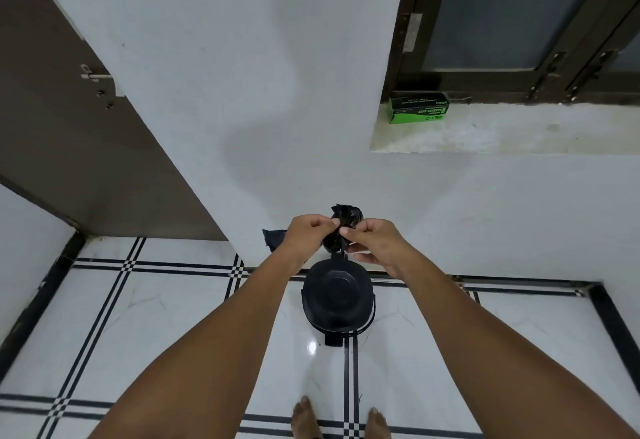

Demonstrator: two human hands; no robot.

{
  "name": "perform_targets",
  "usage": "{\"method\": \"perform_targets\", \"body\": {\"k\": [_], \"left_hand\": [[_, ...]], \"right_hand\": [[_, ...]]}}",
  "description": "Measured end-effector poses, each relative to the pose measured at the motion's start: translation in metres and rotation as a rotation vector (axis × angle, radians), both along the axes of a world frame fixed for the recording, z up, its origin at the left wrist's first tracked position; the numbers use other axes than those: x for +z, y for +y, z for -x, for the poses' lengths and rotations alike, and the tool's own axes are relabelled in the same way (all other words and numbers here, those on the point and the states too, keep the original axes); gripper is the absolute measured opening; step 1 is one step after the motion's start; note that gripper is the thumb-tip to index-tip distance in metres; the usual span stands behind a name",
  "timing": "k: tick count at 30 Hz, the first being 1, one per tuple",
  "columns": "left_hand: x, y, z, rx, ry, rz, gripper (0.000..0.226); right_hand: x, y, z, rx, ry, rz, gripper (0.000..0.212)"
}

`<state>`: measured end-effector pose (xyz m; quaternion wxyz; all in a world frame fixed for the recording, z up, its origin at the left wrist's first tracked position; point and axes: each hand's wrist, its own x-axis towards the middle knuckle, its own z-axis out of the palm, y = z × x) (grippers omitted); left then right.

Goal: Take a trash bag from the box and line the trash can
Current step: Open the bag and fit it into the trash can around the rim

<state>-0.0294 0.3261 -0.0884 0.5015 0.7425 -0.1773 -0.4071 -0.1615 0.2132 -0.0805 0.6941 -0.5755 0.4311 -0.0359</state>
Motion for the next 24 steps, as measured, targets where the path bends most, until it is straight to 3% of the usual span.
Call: {"method": "perform_targets", "body": {"k": [10,14,16,17,20,22,24], "left_hand": [[-0.017,0.001,0.011,0.37,0.302,0.043,0.022],[-0.016,-0.004,0.017,0.528,0.414,-0.009,0.01],[-0.018,-0.009,0.022,0.473,0.209,-0.128,0.011],[-0.019,-0.01,0.025,0.403,0.033,-0.176,0.022],[-0.015,-0.015,0.03,0.11,-0.331,-0.109,0.042],[-0.011,-0.021,0.029,-0.061,-0.342,-0.079,0.035],[-0.009,-0.024,0.029,-0.143,-0.238,-0.065,0.014]], "right_hand": [[-0.013,-0.025,0.023,-0.261,-0.057,-0.214,0.021],[-0.017,-0.028,0.024,-0.371,-0.065,-0.216,0.021],[-0.017,-0.028,0.023,-0.358,-0.054,-0.154,0.016],[-0.016,-0.028,0.022,-0.334,-0.045,-0.104,0.02],[-0.011,-0.029,0.022,-0.253,-0.041,0.001,0.023],[-0.008,-0.03,0.023,-0.232,-0.057,0.022,0.024],[-0.006,-0.031,0.023,-0.219,-0.058,0.027,0.027]]}}
